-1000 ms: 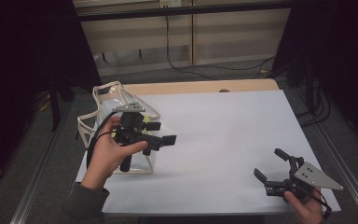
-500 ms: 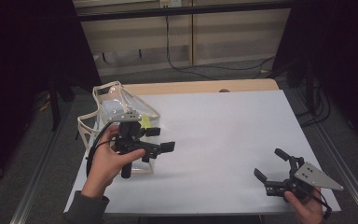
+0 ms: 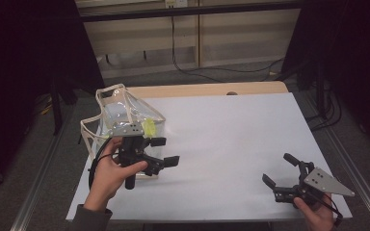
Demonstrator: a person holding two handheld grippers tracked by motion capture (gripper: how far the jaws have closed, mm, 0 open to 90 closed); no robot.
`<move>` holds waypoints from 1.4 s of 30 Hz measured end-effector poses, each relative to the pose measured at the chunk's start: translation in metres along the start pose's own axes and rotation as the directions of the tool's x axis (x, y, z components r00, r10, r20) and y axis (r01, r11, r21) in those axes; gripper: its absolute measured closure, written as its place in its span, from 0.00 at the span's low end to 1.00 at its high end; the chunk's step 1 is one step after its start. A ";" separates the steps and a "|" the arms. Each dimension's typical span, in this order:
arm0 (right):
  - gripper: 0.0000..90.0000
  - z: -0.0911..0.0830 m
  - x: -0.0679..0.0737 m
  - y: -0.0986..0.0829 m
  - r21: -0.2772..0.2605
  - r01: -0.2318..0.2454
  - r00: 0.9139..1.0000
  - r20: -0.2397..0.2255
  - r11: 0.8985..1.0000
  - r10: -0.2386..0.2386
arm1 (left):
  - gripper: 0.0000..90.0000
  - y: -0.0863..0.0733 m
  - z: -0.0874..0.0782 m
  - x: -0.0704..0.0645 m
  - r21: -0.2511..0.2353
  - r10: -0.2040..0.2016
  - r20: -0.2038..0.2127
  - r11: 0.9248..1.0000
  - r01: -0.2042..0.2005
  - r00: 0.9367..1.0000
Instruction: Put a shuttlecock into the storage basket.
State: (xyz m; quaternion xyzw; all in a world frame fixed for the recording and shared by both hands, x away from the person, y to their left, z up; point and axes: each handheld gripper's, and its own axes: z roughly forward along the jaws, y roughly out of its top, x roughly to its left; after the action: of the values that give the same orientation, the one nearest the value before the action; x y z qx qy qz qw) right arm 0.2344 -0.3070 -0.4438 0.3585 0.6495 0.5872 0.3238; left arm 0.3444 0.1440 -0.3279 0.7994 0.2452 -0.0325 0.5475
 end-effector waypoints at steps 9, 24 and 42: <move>0.01 0.000 0.000 0.000 0.001 0.000 1.000 0.002 1.000 0.000 | 0.06 -0.008 -0.002 0.000 0.008 0.056 0.044 0.998 -0.057 0.997; 0.01 0.000 -0.001 0.000 -0.001 -0.007 1.000 0.003 1.000 0.007 | 0.09 -0.020 -0.013 0.001 -0.011 0.063 0.059 0.998 -0.063 0.996; 0.01 0.000 0.000 0.000 -0.001 0.000 1.000 0.001 1.000 0.000 | 0.08 -0.042 -0.034 0.013 -0.049 0.051 0.000 0.997 -0.051 0.999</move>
State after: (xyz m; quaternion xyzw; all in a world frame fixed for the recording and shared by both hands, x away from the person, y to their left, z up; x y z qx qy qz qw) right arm 0.2348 -0.3072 -0.4441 0.3584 0.6490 0.5875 0.3243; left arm 0.3305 0.1906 -0.3546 0.7918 0.2249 -0.0131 0.5677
